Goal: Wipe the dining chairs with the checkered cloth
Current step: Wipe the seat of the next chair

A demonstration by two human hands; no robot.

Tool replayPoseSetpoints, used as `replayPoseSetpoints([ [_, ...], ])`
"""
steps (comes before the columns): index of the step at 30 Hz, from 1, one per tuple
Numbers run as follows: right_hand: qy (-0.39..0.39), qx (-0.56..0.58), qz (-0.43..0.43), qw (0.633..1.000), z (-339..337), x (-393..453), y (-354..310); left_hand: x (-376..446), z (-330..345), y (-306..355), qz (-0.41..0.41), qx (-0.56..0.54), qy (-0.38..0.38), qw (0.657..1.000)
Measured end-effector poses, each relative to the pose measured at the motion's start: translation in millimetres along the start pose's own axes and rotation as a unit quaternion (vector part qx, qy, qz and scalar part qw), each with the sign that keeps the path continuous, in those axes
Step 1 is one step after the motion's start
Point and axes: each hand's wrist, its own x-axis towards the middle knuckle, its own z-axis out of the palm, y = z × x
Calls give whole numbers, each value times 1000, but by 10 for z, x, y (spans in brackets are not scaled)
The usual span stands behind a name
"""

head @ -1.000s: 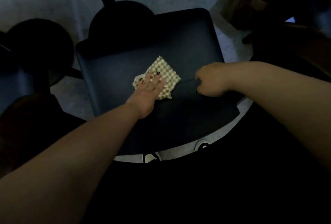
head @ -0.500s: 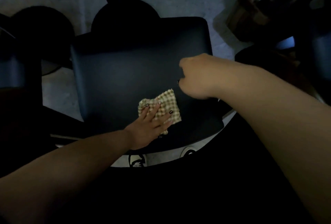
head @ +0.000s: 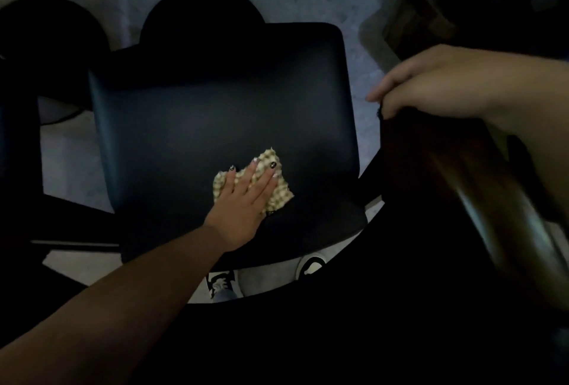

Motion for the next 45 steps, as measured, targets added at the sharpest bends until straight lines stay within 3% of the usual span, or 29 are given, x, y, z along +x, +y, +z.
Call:
replayPoseSetpoints([
  [4, -12, 9, 33, 999, 7, 38, -4, 154, -62, 37, -28, -20, 15, 999],
  [11, 50, 29, 24, 998, 28, 46, 31, 967, -351, 238, -124, -74, 49, 988],
  [16, 55, 34, 16, 998, 43, 115, 77, 1496, -515, 429, -131, -66, 83, 986],
  [24, 67, 33, 13, 997, 58, 127, 85, 1080, -285, 650, 139, 16, 72, 988],
  [29, 63, 27, 15, 998, 50, 109, 80, 628, -44, 756, 331, 104, 21, 938],
  [32, 57, 27, 16, 998, 53, 110, 77, 518, -26, 638, 395, 104, 55, 911],
  [36, 67, 21, 24, 997, 53, 98, 62, 494, -19, 560, 371, 24, 106, 922],
  [41, 57, 21, 40, 997, 59, 87, 25, 308, -129, 402, 223, -37, 133, 965],
  [45, 56, -4, 44, 997, 56, 60, -17, 260, -178, 363, 189, -78, 215, 955],
])
